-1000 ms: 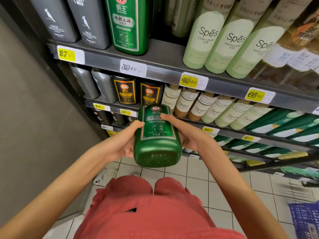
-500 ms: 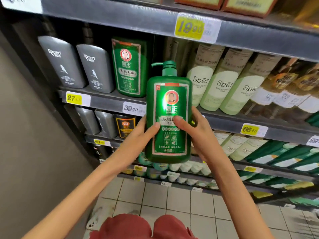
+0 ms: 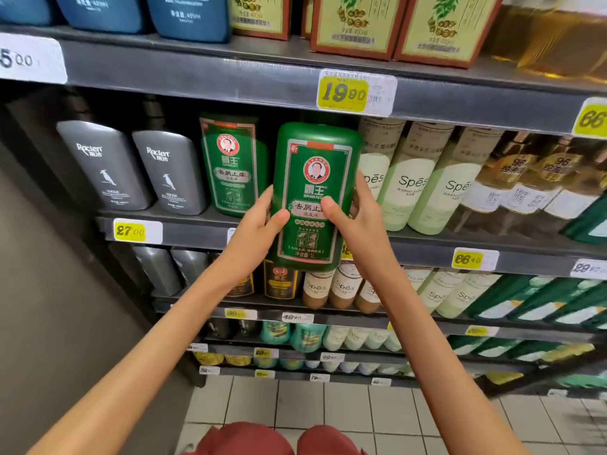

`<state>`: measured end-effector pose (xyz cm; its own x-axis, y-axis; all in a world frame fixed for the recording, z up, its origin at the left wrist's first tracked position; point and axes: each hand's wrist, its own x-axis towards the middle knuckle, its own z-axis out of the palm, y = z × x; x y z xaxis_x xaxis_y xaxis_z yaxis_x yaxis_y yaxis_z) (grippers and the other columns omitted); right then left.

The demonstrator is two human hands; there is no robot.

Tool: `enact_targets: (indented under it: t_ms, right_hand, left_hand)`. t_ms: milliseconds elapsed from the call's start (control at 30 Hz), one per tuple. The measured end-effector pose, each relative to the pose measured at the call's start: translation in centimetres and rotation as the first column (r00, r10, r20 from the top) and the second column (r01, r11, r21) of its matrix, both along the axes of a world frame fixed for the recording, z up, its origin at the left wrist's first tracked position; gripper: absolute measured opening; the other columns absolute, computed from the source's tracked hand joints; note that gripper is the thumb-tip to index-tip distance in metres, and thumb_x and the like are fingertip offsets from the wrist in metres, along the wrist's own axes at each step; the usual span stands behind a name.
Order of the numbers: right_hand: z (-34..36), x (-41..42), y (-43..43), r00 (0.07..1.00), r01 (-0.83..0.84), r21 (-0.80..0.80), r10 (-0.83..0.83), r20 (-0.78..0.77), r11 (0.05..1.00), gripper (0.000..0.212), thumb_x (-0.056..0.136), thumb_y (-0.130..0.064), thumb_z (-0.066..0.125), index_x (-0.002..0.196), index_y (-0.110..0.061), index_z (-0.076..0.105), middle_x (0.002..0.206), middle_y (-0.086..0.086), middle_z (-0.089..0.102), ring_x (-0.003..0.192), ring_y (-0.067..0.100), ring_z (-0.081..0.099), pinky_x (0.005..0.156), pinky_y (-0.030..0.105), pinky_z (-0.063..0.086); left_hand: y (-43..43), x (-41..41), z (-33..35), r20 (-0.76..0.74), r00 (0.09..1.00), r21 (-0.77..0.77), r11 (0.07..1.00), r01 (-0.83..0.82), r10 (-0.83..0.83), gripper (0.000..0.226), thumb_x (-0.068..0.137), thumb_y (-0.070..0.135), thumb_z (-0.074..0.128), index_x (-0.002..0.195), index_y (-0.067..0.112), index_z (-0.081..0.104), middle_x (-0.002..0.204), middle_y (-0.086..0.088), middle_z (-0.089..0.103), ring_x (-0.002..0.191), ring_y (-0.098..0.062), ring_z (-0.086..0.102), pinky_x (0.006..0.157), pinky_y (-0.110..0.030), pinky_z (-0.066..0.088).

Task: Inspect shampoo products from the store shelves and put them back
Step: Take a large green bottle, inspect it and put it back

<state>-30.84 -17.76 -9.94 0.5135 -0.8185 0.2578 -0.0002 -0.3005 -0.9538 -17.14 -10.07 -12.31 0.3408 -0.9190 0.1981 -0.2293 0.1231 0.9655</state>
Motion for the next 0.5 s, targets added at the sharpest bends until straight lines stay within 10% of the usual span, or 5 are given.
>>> enact_targets:
  t_ms: [500]
  right_hand:
    - [-0.3,2.7,-1.5,0.983,0.150,-0.212,-0.168,-0.071,0.966,0.058,0.090,-0.006,0.059,0.142,-0.002,0.033,0.130,0.016,0.051,0.123,0.024,0.047,0.102,0.043,0.040]
  left_hand:
    - [-2.8,1.0,-0.4,-0.024,0.985,-0.085,0.981,-0.172,0.171,0.047,0.095,-0.004,0.038,0.141,0.004,0.034,0.135,-0.009,0.052,0.126,-0.013,0.048,0.103,-0.028,0.042]
